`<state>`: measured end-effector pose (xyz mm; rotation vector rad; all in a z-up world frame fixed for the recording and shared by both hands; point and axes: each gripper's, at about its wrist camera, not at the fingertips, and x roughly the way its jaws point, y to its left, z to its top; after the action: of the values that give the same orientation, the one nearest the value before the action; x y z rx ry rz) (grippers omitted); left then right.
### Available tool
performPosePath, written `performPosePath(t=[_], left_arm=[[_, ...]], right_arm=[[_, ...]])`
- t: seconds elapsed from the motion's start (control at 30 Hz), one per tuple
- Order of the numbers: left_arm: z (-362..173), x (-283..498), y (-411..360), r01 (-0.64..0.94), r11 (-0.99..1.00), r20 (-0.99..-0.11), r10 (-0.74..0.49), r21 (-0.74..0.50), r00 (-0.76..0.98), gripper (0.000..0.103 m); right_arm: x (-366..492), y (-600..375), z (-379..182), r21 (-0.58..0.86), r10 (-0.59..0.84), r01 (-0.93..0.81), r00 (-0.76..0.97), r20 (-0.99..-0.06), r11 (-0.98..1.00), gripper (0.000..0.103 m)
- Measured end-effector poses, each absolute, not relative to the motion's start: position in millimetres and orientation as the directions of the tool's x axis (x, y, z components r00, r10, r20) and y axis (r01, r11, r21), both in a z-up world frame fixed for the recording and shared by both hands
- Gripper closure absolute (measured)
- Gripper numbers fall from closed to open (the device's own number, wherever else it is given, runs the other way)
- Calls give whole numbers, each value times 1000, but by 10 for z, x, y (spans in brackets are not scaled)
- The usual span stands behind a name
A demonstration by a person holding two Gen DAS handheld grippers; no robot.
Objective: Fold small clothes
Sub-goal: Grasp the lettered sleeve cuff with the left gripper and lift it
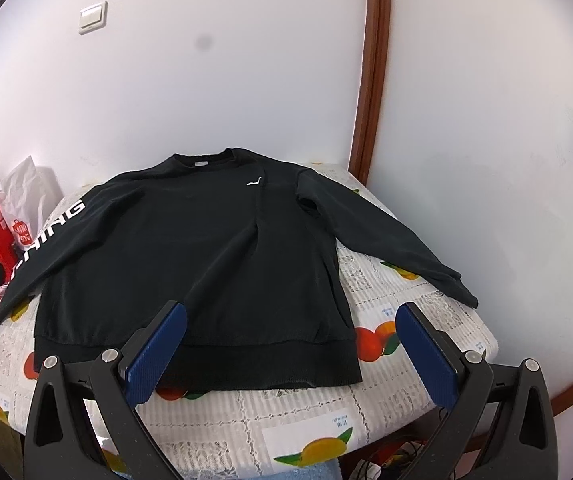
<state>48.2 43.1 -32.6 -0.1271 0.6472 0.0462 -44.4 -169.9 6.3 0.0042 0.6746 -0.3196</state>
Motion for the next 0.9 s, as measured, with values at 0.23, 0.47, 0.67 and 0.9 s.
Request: performPosePath(t=[0.23, 0.47, 0.67, 0.9], left_arm=[[-818, 833, 967, -201, 964, -704, 20, -175, 710, 1], [-1385, 998, 1667, -365, 890, -752, 40, -272, 658, 2], [-1661, 1073, 2108, -441, 799, -731, 3, -408, 683, 9], [-1712, 1327, 2315, -452, 738, -680, -13, -501, 733, 15]], right_arm=[[-52, -1707, -276, -150, -287, 252, 703, -650, 956, 1], [334, -1710, -716, -180, -285, 225, 645, -709, 958, 5], [524, -1648, -943, -179, -269, 205, 616, -740, 962, 5], [708, -1615, -1059, -204, -296, 219, 585, -755, 954, 5]])
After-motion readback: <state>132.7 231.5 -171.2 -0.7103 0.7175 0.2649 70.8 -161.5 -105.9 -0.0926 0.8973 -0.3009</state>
